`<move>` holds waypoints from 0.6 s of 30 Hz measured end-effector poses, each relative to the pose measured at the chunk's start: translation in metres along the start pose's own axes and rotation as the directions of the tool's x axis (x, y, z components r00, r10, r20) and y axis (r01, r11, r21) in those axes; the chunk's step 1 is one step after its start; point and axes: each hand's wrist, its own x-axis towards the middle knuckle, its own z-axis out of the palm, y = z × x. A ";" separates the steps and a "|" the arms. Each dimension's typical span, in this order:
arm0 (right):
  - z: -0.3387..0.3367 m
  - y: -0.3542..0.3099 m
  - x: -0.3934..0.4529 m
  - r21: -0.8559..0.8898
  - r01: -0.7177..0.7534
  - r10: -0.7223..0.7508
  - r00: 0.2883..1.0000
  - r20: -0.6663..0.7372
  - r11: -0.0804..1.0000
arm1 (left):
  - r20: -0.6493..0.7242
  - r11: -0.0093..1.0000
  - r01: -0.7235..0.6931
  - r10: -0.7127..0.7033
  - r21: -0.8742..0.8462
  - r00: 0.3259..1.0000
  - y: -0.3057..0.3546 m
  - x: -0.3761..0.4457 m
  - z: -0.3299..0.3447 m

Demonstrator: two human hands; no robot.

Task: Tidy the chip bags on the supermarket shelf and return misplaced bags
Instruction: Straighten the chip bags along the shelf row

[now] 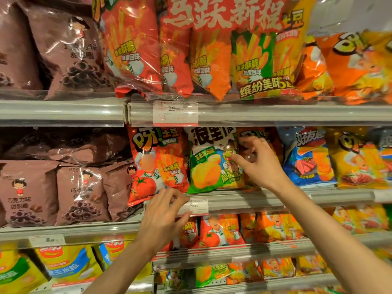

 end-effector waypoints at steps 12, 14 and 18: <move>0.021 -0.017 0.001 -0.041 -0.085 0.094 0.937 0.338 0.996 | 0.014 0.999 -0.044 0.044 -0.008 0.999 -0.005 -0.001 -0.001; 0.024 -0.016 0.001 0.004 -0.094 0.088 0.951 0.295 0.996 | 0.021 0.999 -0.044 0.045 -0.017 0.999 -0.005 -0.001 -0.001; 0.030 -0.015 0.004 0.054 -0.121 0.106 0.970 0.220 0.991 | 0.035 0.999 -0.036 0.036 -0.012 0.999 -0.007 -0.001 -0.001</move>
